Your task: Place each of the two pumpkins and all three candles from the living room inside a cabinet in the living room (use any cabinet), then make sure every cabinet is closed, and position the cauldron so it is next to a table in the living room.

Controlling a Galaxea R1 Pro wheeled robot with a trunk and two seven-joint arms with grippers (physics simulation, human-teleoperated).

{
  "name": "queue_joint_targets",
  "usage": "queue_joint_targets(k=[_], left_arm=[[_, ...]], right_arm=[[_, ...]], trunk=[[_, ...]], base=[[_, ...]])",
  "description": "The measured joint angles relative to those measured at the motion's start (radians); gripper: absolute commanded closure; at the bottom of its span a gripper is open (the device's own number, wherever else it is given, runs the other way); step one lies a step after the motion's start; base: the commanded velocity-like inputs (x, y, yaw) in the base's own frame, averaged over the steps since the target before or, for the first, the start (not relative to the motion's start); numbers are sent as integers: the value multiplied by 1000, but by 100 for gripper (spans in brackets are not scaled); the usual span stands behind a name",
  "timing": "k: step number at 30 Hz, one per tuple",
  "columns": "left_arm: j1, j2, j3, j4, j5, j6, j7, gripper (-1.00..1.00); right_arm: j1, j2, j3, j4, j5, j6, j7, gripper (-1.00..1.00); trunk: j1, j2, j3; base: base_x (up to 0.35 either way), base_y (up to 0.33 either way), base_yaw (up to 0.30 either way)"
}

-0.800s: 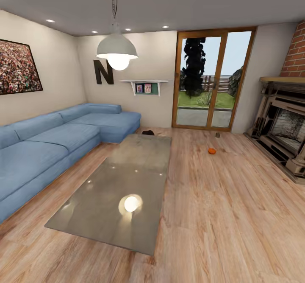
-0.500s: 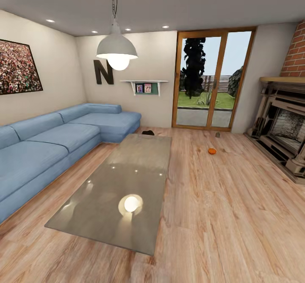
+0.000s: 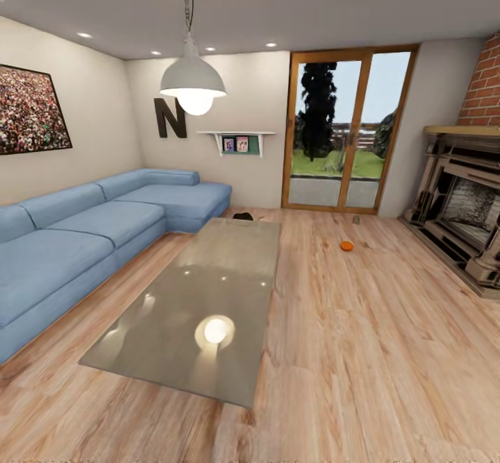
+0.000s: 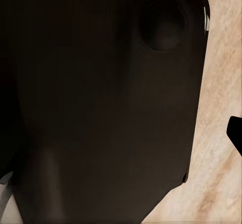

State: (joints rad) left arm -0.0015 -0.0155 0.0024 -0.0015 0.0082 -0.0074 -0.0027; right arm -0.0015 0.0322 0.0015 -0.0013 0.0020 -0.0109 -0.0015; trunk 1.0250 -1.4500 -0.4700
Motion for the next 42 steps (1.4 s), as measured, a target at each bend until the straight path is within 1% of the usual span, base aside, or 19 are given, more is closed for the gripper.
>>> queue_joint_targets(k=[6, 10, 12, 15, 19, 27, 42], left_arm=[[0, 2, -3, 0, -2, -1, 0, -100], [0, 4, -4, 0, -2, -3, 0, -100], [0, 4, -4, 1, -3, -17, 0, -100], [0, 5, -4, 5, -3, -71, 0, -100], [0, 5, -4, 8, -2, -97, 0, -100], [0, 5, -4, 9, -2, -106, 0, -100], [0, 5, -5, 9, -2, -108, 1, -100]], right_arm=[[0, 0, 0, 1, -2, 0, 0, -100], [0, 0, 0, 0, -4, 0, 0, -100], [0, 0, -1, 1, -5, 0, 1, -100], [0, 0, -1, 1, -6, 1, 0, -100], [0, -1, -1, 1, -7, 1, 0, -100], [0, -2, -3, 1, -8, -1, 0, -100], [0, -1, -4, 1, -6, -1, 0, -100]], trunk=[[0, 0, 0], [0, 0, 0], [0, 0, 0], [0, 0, 0], [0, 0, 0], [0, 0, 0], [0, 0, -9]], base=[[-318, 0, -3], [-315, 0, -158], [-208, 0, -239], [-77, 0, -264], [-21, 0, -275], [-14, 0, -278], [-135, 0, -274]])
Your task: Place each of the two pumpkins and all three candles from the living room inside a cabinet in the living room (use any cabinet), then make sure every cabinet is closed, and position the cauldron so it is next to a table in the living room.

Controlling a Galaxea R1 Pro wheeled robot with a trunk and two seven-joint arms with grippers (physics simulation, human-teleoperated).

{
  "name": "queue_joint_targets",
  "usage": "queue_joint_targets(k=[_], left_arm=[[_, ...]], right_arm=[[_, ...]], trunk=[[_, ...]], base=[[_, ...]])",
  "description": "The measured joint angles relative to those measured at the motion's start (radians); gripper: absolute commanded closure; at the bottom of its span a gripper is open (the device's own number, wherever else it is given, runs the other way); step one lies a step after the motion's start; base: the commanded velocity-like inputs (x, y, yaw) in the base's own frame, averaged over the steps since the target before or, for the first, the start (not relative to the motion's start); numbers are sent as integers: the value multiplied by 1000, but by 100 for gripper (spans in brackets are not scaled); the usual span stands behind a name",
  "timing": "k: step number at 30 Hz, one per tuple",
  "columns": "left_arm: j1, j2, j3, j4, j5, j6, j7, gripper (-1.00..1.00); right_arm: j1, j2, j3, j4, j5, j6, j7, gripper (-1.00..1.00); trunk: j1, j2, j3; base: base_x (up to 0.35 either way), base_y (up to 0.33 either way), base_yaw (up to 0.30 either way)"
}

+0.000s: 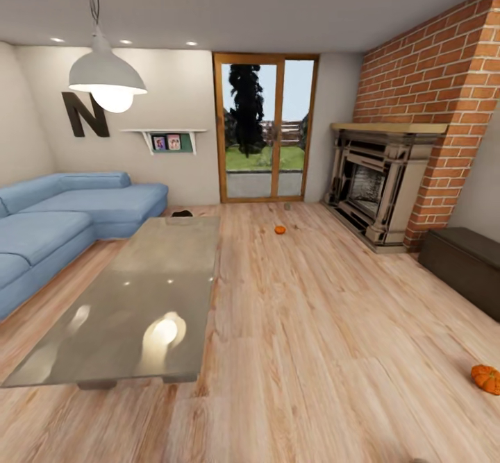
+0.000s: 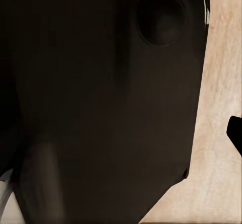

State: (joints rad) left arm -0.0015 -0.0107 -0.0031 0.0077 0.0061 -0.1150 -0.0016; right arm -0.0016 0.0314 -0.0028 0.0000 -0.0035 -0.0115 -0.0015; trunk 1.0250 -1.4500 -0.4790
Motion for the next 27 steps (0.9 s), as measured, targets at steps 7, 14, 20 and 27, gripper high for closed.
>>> queue_joint_targets(k=[7, 14, 20, 27], left_arm=[[0, 0, 0, 0, 0, 1, 0, -100], [0, 0, 0, 1, 0, -1, 0, -100], [0, 0, 1, 2, 0, -1, 0, -100], [-3, 3, 10, -9, 3, 14, -2, -100]], right_arm=[[0, -5, 1, -1, 4, -2, 0, -100], [0, -6, 1, -2, 5, -1, 0, -100], [0, 0, -4, -2, 1, -1, 0, -100], [-4, 29, -2, -55, 1, 9, 8, -100]], trunk=[[0, 0, -4], [0, 0, -5], [0, 0, -5], [0, 0, -5]], base=[[-287, 0, -232], [-297, 0, -100], [-60, 0, -7], [-4, 0, 0]])
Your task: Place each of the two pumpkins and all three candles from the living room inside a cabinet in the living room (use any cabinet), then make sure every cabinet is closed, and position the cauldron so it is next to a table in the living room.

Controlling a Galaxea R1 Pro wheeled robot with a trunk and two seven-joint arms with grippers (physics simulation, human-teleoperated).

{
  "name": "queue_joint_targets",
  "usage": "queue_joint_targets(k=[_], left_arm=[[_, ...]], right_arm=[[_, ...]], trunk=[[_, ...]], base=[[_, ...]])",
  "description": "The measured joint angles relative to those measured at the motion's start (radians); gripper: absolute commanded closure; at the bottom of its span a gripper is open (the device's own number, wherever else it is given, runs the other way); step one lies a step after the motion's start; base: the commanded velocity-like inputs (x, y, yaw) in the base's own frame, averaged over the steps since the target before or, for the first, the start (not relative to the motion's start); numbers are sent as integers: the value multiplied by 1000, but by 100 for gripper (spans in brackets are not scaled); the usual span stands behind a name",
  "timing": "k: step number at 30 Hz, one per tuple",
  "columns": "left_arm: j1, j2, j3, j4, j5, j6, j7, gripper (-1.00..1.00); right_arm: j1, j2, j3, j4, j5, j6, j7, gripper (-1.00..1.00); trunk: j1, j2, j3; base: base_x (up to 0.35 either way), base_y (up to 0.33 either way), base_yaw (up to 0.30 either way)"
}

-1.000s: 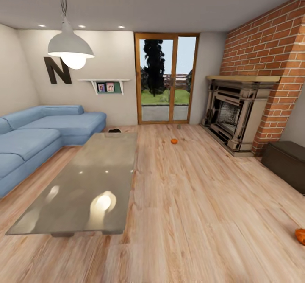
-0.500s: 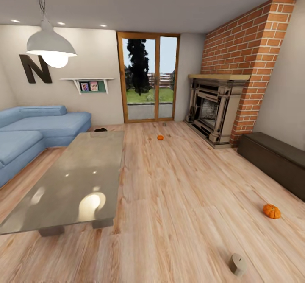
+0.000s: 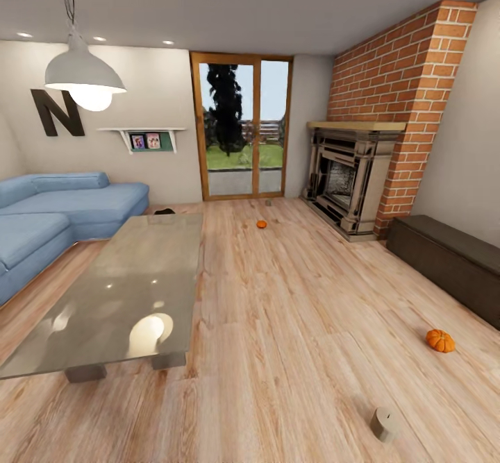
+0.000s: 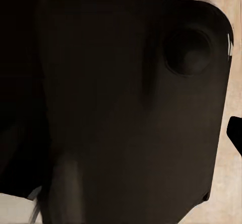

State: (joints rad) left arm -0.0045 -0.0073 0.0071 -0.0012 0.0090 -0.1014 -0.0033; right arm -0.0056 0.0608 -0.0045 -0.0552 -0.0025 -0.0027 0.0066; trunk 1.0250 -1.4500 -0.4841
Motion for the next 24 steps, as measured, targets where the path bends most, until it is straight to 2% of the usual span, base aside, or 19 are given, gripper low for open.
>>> queue_joint_targets(k=[2, 4, 6, 7, 8, 9, 11, 14, 16, 20, 24], left_arm=[[-5, 1, 1, -25, 1, 15, 0, -100], [-16, 2, 2, -97, 1, 66, 2, -100], [-28, 11, 3, -221, 2, 169, 16, -100], [-34, 23, 8, -322, 3, 254, 33, -100], [-33, 26, 10, -368, 3, 281, 39, -100], [-36, 32, 21, -460, 4, 337, 52, -100], [-38, 35, 37, -564, 4, 376, 62, -100], [-42, 37, 46, -629, 4, 382, 67, -100], [-44, 38, 49, -645, 4, 339, 68, -100], [-45, 36, 83, -619, 4, 197, 69, -100], [-45, 31, 98, -582, 1, 162, 69, -100]], right_arm=[[-9, 7, 0, -72, 0, 19, -2, -100], [-30, 25, 0, -164, -1, 86, -5, -100], [-62, 41, -1, -261, -2, 190, -12, -100], [-90, 48, -2, -325, -4, 256, -24, -100], [-103, 49, -2, -346, -5, 274, -29, -100], [-135, 53, -3, -386, -10, 308, -46, -100], [-189, 59, -3, -412, -19, 331, -70, -100], [-236, 65, -3, -423, -26, 341, -103, -100], [-250, 67, -2, -426, -27, 341, -123, -100], [-258, 68, 4, -428, -25, 336, -136, -100], [-259, 69, 6, -427, -24, 332, -138, -100]], trunk=[[0, 0, 0], [0, 0, 0], [0, 0, 0], [0, 0, 0], [0, 0, 0], [0, 0, 0], [0, 0, 0], [0, 0, 0], [0, 0, 0], [0, 0, 0], [0, 0, 0]], base=[[0, 0, 0], [0, 0, 0], [0, 0, 0], [0, 0, 0], [0, 0, 0], [0, 0, 0], [0, 0, 0], [0, 0, 0], [0, 0, 0], [0, 0, 0], [-76, 0, 0]])
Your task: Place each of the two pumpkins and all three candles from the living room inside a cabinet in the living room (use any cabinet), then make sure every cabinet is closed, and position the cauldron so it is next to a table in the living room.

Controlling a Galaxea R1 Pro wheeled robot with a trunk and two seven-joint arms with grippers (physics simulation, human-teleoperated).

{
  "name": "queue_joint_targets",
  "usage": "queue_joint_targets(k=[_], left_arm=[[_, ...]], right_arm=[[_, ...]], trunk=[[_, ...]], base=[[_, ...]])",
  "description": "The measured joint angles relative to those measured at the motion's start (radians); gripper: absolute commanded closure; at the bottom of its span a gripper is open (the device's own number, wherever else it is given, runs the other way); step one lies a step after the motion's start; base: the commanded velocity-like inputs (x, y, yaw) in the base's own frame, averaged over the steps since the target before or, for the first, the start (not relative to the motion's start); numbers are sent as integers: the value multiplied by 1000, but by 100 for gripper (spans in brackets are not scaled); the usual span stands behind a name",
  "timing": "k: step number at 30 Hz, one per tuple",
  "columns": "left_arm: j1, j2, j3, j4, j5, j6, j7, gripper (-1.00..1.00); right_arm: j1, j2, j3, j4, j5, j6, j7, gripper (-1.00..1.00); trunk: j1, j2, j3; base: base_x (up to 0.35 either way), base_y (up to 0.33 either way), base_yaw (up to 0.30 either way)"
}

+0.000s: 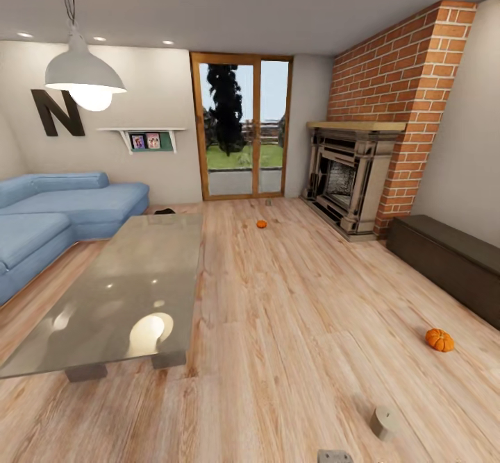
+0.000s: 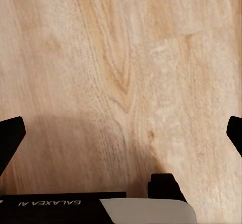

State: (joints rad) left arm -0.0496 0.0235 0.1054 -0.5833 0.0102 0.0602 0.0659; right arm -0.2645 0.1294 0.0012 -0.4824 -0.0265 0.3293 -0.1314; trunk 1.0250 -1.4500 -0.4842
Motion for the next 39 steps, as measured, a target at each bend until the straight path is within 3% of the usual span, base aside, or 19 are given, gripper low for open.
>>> queue_joint_targets(k=[7, 18, 30, 35, 39], left_arm=[[0, 1, 3, 32, 0, -20, -1, -100], [0, 2, 1, 35, 1, -29, -3, -100], [0, 3, 0, 38, -1, -67, -3, -100], [0, 3, -1, 39, -2, -70, -3, -100], [0, 3, 0, 54, -3, -104, -3, -100]], right_arm=[[1, 1, -1, 2, -2, -1, 0, -100], [1, 0, -16, 5, -8, 0, -1, -100], [1, -6, -129, 5, -9, 0, 0, -100], [1, -10, -203, 5, -8, -1, 1, -100], [1, -12, -226, 5, -7, -1, 1, -100]], trunk=[[0, 0, 0], [0, 0, -6], [0, 0, -17], [0, 0, -21], [0, 0, -24]], base=[[-234, 0, -25], [-27, 0, -237], [-5, 0, -244], [0, 0, -252], [0, 0, -262]])
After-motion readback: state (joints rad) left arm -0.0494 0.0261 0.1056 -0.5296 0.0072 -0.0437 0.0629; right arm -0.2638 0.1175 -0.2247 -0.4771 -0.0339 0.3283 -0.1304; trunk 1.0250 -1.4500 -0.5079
